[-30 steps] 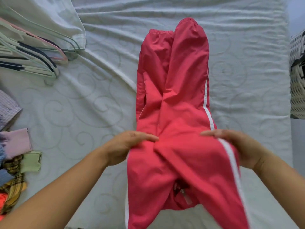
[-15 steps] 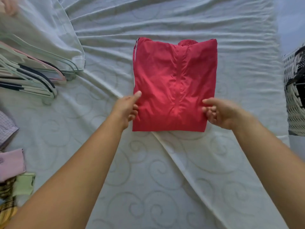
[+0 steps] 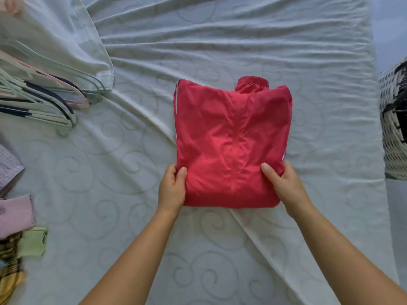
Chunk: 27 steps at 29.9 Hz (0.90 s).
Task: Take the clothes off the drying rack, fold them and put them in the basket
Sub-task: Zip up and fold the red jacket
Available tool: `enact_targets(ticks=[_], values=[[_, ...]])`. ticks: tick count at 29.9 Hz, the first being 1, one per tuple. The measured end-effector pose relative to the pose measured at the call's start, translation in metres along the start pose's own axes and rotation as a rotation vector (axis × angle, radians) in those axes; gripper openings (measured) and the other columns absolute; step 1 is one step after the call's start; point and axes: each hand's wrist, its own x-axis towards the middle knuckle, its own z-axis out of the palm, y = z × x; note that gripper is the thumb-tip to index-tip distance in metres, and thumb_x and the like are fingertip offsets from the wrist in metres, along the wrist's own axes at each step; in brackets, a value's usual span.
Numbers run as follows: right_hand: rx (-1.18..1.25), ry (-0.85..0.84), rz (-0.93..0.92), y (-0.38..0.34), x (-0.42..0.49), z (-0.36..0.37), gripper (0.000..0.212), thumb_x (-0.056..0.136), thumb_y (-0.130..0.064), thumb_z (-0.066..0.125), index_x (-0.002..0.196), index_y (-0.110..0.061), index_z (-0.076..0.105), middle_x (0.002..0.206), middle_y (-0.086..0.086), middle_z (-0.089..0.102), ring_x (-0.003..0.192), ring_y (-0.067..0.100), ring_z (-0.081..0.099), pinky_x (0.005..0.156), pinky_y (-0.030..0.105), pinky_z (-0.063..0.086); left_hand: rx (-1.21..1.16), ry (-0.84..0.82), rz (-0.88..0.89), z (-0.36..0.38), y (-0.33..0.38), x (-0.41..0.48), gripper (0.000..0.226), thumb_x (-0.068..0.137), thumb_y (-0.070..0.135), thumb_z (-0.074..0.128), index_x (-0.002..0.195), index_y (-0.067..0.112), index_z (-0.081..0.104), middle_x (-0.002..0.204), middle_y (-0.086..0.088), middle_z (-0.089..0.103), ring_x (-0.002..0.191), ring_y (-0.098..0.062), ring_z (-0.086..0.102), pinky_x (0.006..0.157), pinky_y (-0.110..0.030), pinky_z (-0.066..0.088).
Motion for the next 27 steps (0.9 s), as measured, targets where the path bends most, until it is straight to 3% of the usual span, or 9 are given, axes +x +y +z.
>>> enact_targets(ticks=[3, 5, 10, 13, 16, 18, 20, 24, 27], values=[[0.173, 0.078, -0.004, -0.020, 0.024, -0.001, 0.039, 0.083, -0.030, 0.068, 0.113, -0.010, 0.053, 0.110, 0.009, 0.064, 0.088, 0.013, 0.062, 0.087, 0.034, 0.051, -0.075, -0.045, -0.033, -0.001, 0.019, 0.022, 0.045, 0.082, 0.036, 0.066, 0.117, 0.013, 0.049, 0.111, -0.005, 0.062, 0.102, -0.018, 0.060, 0.094, -0.035, 0.047], [0.201, 0.126, -0.125, -0.043, 0.044, 0.001, 0.032, 0.083, -0.028, 0.068, 0.108, -0.013, 0.055, 0.099, 0.002, 0.065, 0.083, 0.009, 0.061, 0.085, 0.031, 0.051, -0.158, -0.037, -0.007, 0.004, 0.045, 0.049, 0.060, 0.081, 0.033, 0.069, 0.128, 0.009, 0.041, 0.116, -0.005, 0.058, 0.103, -0.016, 0.059, 0.093, -0.031, 0.047], [0.396, 0.012, -0.205, -0.066, 0.079, 0.012, 0.008, 0.092, -0.015, 0.056, 0.098, -0.017, 0.061, 0.096, -0.001, 0.068, 0.089, 0.012, 0.063, 0.089, 0.029, 0.051, -0.508, -0.133, -0.076, 0.013, 0.076, 0.089, 0.021, 0.091, 0.010, 0.057, 0.111, 0.008, 0.055, 0.097, -0.004, 0.064, 0.086, -0.015, 0.061, 0.091, -0.032, 0.051], [0.065, 0.135, -0.125, -0.043, 0.095, 0.013, 0.025, 0.091, -0.026, 0.058, 0.104, -0.004, 0.058, 0.094, 0.005, 0.062, 0.087, 0.018, 0.059, 0.088, 0.038, 0.048, -0.311, -0.141, -0.077, 0.016, 0.062, 0.091, 0.018, 0.096, 0.012, 0.048, 0.110, 0.006, 0.057, 0.094, 0.000, 0.063, 0.088, -0.014, 0.060, 0.095, -0.032, 0.048], [-0.221, 0.278, -0.184, -0.032, 0.091, 0.018, 0.044, 0.090, -0.034, 0.057, 0.117, 0.000, 0.047, 0.108, 0.009, 0.055, 0.101, 0.022, 0.053, 0.087, 0.030, 0.039, 0.084, 0.100, 0.104, 0.023, 0.055, 0.085, 0.021, 0.095, 0.015, 0.048, 0.108, 0.001, 0.057, 0.101, -0.015, 0.062, 0.098, -0.029, 0.057, 0.088, -0.031, 0.042], [-0.287, 0.410, -0.225, -0.027, 0.078, 0.017, 0.048, 0.090, -0.035, 0.057, 0.119, 0.000, 0.046, 0.115, 0.015, 0.051, 0.110, 0.026, 0.047, 0.095, 0.032, 0.035, 0.280, 0.228, 0.116, 0.028, 0.052, 0.069, 0.037, 0.095, 0.026, 0.050, 0.120, -0.001, 0.050, 0.118, -0.023, 0.054, 0.110, -0.033, 0.050, 0.091, -0.033, 0.036], [-0.199, 0.461, -0.151, -0.012, 0.061, 0.015, 0.047, 0.089, -0.037, 0.058, 0.115, 0.000, 0.048, 0.109, 0.014, 0.050, 0.109, 0.028, 0.047, 0.097, 0.034, 0.036, 0.371, 0.234, 0.020, 0.029, 0.045, 0.048, 0.056, 0.092, 0.041, 0.049, 0.129, 0.000, 0.041, 0.129, -0.023, 0.045, 0.121, -0.034, 0.041, 0.098, -0.036, 0.032], [0.033, 0.187, 0.043, 0.007, 0.036, 0.019, 0.028, 0.089, -0.035, 0.058, 0.099, -0.009, 0.057, 0.099, 0.007, 0.062, 0.091, 0.018, 0.057, 0.085, 0.032, 0.045, 0.502, 0.211, -0.114, 0.023, 0.033, 0.035, 0.075, 0.083, 0.058, 0.051, 0.129, 0.000, 0.037, 0.132, -0.021, 0.041, 0.123, -0.035, 0.039, 0.099, -0.045, 0.034], [0.200, 0.104, 0.053, -0.005, 0.037, 0.013, 0.010, 0.088, -0.025, 0.061, 0.090, -0.015, 0.062, 0.089, -0.001, 0.066, 0.083, 0.011, 0.061, 0.081, 0.026, 0.050, 0.213, 0.101, -0.180, 0.024, 0.040, 0.044, 0.060, 0.083, 0.047, 0.061, 0.119, 0.003, 0.044, 0.122, -0.015, 0.053, 0.115, -0.030, 0.052, 0.098, -0.039, 0.042]])
